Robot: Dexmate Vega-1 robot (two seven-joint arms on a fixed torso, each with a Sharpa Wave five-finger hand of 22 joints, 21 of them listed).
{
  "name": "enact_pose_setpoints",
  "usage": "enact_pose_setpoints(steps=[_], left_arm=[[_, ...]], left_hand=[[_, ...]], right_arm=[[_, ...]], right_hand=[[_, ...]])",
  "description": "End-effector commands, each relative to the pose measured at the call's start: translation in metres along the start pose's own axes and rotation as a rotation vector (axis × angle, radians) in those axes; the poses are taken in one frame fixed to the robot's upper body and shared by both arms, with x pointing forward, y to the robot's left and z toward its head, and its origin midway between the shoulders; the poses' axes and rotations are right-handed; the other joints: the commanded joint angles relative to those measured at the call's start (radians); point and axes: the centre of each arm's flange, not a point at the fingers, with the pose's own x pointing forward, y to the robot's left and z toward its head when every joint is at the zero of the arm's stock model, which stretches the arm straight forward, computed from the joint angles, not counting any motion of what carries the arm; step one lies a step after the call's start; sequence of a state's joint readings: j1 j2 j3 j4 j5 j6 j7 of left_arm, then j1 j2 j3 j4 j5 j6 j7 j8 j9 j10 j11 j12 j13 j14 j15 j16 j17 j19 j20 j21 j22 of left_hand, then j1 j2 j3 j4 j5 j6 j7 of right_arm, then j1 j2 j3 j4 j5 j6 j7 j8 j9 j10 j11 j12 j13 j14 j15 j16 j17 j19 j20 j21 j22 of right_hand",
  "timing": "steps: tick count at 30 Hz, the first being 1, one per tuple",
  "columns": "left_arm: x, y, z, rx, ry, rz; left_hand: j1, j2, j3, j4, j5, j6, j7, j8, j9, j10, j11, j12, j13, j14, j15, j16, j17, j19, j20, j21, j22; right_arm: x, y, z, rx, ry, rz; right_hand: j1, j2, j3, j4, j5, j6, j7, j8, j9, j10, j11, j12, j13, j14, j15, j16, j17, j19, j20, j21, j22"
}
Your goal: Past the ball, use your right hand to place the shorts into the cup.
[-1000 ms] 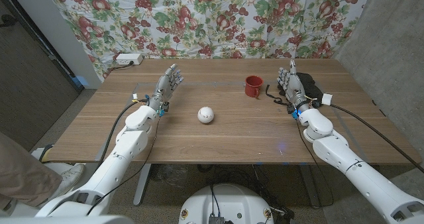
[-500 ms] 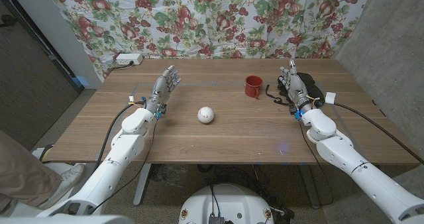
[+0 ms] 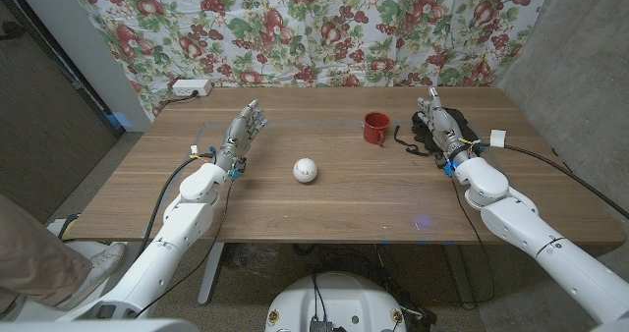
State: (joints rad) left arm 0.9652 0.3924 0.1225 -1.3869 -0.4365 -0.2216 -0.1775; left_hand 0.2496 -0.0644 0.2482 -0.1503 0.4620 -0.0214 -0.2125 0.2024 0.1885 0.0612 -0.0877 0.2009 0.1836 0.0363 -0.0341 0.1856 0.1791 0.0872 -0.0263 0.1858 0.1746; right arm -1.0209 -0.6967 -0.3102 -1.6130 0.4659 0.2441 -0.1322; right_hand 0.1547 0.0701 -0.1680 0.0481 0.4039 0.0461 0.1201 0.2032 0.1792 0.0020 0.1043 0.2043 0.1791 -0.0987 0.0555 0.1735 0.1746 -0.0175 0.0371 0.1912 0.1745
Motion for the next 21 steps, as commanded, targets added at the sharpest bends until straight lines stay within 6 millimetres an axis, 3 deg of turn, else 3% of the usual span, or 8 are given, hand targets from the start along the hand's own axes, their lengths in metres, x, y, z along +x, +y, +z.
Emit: enact_pose_setpoints(steps=[1, 21], left_arm=[[-0.001, -0.003, 0.004, 0.017, -0.008, -0.010], [0.004, -0.008, 0.013, 0.040, -0.021, -0.064]], left_hand=[[0.012, -0.001, 0.004, 0.001, -0.001, 0.006, 0.000, 0.001, 0.001, 0.002, -0.004, 0.002, 0.005, -0.004, -0.035, 0.002, 0.002, 0.000, -0.011, 0.007, 0.001], [0.016, -0.001, 0.005, 0.001, -0.005, 0.009, 0.000, 0.000, 0.001, -0.001, -0.002, 0.001, 0.005, -0.007, -0.032, 0.002, 0.002, -0.002, -0.011, 0.006, 0.001]], right_arm=[[-0.005, -0.008, 0.007, -0.083, 0.025, 0.009], [-0.016, -0.007, 0.022, -0.207, 0.037, 0.033]], right_hand=[[0.015, -0.004, -0.002, -0.005, 0.005, -0.006, 0.006, -0.003, 0.004, -0.009, 0.003, -0.001, 0.005, -0.007, 0.001, 0.004, 0.004, -0.008, -0.001, -0.001, 0.003], [0.027, -0.002, 0.001, -0.012, 0.006, -0.010, 0.005, -0.005, 0.004, -0.013, 0.001, -0.001, 0.005, -0.010, 0.000, 0.005, 0.004, -0.014, -0.008, -0.002, 0.003]])
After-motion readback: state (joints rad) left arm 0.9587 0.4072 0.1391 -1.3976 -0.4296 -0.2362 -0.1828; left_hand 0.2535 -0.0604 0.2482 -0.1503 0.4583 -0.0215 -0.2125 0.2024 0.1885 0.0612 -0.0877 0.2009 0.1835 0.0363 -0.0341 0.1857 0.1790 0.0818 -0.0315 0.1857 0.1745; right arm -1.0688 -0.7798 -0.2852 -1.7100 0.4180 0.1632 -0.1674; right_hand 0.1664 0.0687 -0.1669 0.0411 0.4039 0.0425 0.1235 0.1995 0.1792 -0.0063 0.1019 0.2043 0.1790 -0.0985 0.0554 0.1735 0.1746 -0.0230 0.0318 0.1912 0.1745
